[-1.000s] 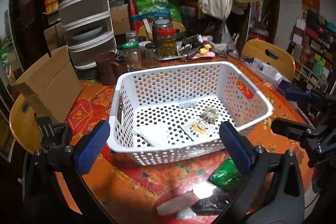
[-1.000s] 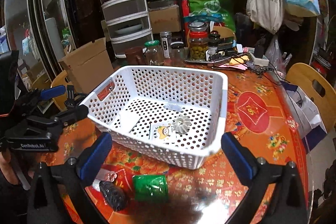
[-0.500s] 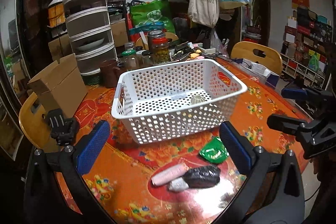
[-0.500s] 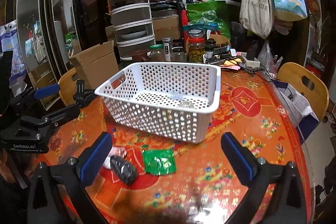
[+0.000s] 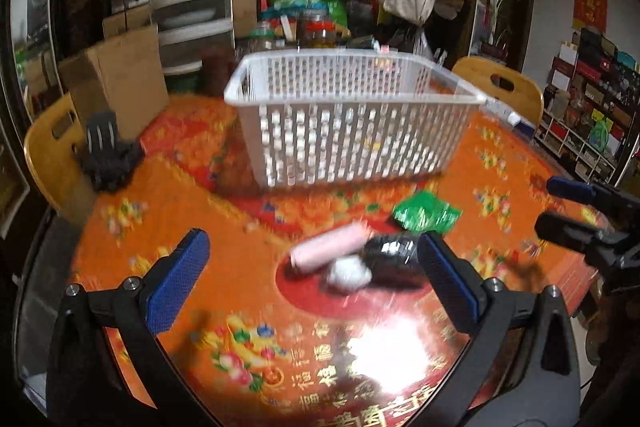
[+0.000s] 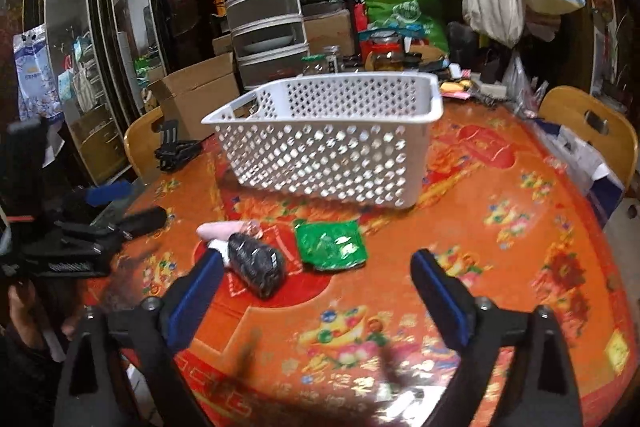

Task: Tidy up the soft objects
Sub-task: 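Grasp the white wrapped item with the left tool while the right tool grasps the black mesh bag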

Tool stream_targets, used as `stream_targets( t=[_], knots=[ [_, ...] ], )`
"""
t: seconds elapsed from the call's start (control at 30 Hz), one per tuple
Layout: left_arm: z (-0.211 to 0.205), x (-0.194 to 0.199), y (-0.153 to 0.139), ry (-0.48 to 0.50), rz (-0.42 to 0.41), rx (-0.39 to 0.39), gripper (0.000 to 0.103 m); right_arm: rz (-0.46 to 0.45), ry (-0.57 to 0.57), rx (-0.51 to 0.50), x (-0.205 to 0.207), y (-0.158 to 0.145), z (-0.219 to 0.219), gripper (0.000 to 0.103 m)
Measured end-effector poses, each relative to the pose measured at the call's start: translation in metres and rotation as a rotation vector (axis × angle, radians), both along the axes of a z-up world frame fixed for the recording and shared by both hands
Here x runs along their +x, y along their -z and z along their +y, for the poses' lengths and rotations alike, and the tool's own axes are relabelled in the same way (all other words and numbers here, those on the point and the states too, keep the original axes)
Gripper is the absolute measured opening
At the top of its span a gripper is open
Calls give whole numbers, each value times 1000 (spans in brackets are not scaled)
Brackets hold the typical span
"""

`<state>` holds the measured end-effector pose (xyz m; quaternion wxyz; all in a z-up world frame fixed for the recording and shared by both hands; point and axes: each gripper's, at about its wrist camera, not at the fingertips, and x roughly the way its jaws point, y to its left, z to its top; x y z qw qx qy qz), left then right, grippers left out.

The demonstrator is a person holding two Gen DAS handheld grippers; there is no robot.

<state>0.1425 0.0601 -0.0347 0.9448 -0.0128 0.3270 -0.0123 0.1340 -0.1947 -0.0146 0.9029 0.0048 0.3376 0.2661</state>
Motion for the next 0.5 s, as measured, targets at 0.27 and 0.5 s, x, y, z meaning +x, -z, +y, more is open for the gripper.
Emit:
stream_targets(
  t=[0.27, 0.5],
  knots=[
    [4, 14, 46, 8, 97, -16, 67, 112, -113, -17, 11, 44, 46, 67],
    [11, 19, 60, 6, 121, -16, 67, 153, -153, -38, 27, 63, 78, 62]
  ],
)
